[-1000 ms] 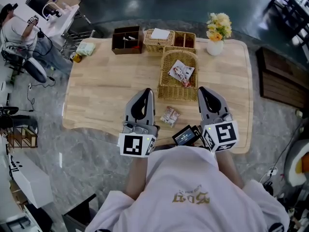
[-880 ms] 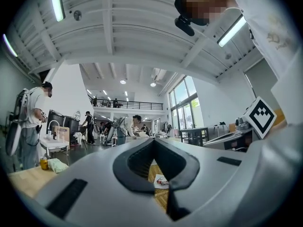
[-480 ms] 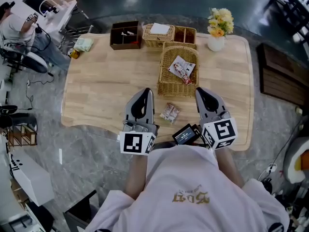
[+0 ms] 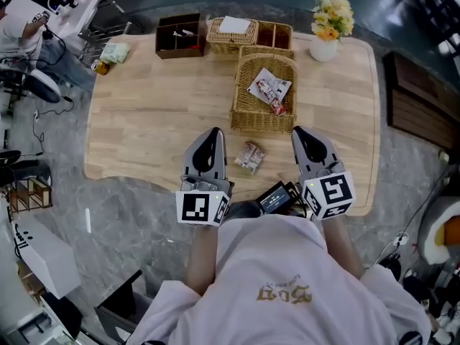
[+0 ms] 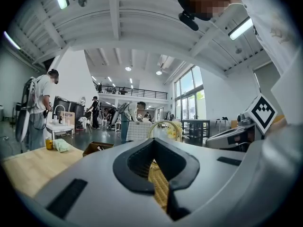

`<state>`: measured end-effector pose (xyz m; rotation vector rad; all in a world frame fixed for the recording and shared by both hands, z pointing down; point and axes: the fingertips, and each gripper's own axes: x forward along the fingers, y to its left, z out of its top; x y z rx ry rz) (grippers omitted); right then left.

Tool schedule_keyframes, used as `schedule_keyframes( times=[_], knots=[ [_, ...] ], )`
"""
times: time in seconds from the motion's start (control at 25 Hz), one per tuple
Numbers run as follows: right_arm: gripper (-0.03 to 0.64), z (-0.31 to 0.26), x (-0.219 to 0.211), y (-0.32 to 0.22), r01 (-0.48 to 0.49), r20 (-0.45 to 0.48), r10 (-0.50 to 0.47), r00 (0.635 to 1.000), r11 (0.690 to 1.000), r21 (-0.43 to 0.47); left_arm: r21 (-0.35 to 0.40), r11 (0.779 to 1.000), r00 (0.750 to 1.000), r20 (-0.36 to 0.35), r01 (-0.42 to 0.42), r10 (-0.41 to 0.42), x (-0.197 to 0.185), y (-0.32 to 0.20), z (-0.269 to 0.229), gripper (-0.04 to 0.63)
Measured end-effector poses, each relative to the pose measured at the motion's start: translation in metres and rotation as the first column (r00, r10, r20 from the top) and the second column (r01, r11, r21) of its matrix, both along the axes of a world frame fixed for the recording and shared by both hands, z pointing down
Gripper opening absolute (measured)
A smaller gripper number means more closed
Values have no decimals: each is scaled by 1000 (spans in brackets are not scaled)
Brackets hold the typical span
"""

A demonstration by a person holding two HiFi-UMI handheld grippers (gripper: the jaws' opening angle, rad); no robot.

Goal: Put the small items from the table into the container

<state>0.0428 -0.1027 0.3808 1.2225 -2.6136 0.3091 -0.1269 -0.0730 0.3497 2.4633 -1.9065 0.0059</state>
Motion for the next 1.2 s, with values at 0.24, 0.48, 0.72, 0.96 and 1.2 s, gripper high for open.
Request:
schedule_keyframes(
  times=[0.24,0.48,0.72,0.96,1.2],
  knots=[
    [21,17,4,6,22,-7,-23,1000,999,-42,-72,997,1000,1,4,-4,3,3,32,-6],
    [21,41,-2,12,66,-24,-68,997,993,-94,-131,991,1000,0,11,-11,11,7,60,-6],
    [21,66,-14,14,106,-24,-110,994,984,-141,-169,985,999,27,36,-32,10,8,84,-6],
    [21,89,-29,17,142,-33,-151,988,971,-193,-211,976,999,27,46,-41,6,12,106,-6],
    [21,113,-34,20,169,-62,-189,980,955,-243,-245,968,999,24,52,-48,8,16,125,-6]
  ],
)
